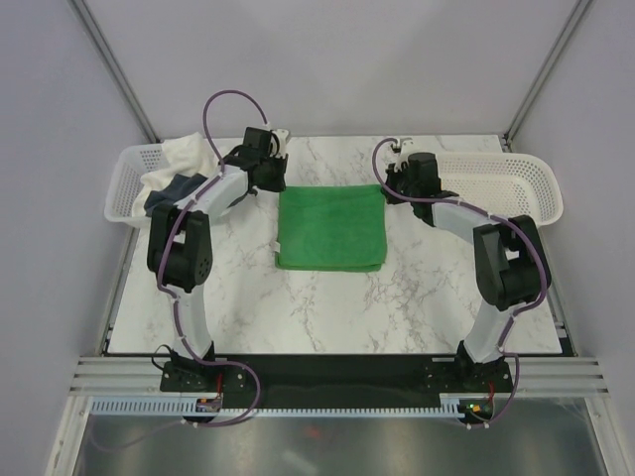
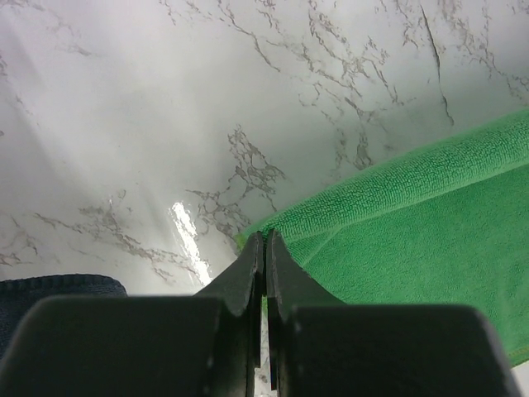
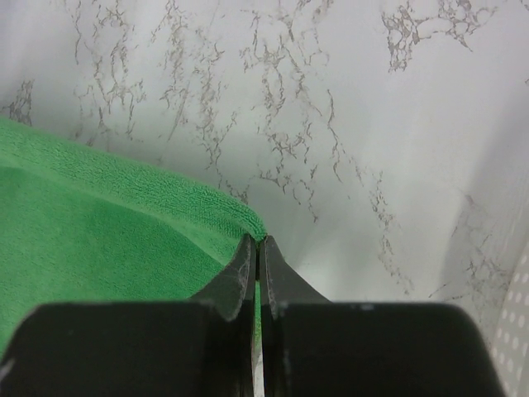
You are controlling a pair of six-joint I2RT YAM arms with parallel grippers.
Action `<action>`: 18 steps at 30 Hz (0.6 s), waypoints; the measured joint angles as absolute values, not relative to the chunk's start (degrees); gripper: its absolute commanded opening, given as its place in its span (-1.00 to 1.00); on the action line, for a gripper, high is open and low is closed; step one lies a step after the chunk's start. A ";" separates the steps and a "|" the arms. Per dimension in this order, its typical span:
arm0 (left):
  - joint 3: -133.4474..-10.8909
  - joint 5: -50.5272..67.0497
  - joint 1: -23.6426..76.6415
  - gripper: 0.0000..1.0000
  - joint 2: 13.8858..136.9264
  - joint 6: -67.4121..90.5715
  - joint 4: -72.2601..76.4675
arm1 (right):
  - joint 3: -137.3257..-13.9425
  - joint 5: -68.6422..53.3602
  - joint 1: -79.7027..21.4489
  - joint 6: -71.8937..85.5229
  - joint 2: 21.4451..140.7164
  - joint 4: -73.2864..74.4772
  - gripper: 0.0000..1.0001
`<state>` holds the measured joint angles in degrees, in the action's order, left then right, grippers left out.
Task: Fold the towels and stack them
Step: Fold the towel
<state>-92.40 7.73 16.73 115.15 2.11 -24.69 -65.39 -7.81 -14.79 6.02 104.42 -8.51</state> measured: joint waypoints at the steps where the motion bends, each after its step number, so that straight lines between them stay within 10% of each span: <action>1: -92.40 7.73 16.73 -0.95 115.15 2.09 -24.58 | -65.36 -7.92 -14.79 5.85 104.42 -8.58 -1.00; 18: -73.49 13.13 17.02 -0.95 101.14 2.17 -22.15 | -48.62 -11.25 -15.05 7.94 87.92 -8.27 -1.00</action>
